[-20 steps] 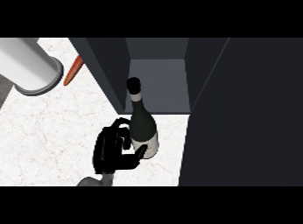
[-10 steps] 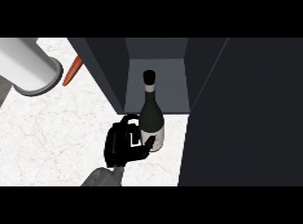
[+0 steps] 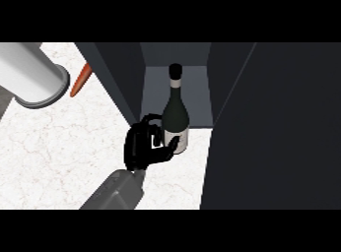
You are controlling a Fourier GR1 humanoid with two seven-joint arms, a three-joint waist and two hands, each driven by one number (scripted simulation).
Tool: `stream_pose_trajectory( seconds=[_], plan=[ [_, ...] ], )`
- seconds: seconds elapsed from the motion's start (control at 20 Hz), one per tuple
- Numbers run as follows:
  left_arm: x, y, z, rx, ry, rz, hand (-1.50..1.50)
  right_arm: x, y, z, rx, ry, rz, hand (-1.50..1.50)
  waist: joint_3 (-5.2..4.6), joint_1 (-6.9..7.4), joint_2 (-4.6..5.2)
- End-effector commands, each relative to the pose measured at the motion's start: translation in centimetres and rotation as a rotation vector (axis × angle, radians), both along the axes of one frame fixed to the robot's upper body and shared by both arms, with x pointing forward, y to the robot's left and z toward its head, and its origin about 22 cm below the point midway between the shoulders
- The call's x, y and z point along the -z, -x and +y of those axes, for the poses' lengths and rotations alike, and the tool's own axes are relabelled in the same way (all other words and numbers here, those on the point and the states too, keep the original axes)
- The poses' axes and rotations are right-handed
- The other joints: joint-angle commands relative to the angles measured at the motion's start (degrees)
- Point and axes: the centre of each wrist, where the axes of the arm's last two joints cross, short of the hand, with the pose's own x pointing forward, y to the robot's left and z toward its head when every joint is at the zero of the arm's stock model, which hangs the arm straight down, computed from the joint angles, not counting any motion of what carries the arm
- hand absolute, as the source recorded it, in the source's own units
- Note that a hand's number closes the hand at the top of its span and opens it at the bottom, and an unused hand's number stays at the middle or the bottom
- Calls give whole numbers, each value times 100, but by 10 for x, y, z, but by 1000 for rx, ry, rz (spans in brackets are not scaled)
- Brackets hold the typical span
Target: Pick up the wine, place it into the cabinet and close the cabinet
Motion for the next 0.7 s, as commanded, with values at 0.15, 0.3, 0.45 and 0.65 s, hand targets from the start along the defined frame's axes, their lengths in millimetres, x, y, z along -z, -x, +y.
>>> stream_pose_trajectory(
  seconds=[0.15,0.3,0.45,0.65],
  plan=[
    [-7,-28,-5,-46,-10,-26,150,-2,8,-3,-12,-19,-20,-150,-1,-50,7],
    [-12,-32,-7,-49,-9,12,150,-6,7,-10,-26,-42,-7,-150,0,-30,3],
    [-37,-59,-13,-62,22,23,150,5,6,-3,-7,-16,0,-150,-1,-58,10],
    [-29,-68,-6,-81,8,2,150,15,-13,-7,-6,-37,-16,-150,0,-67,24]
  ],
)
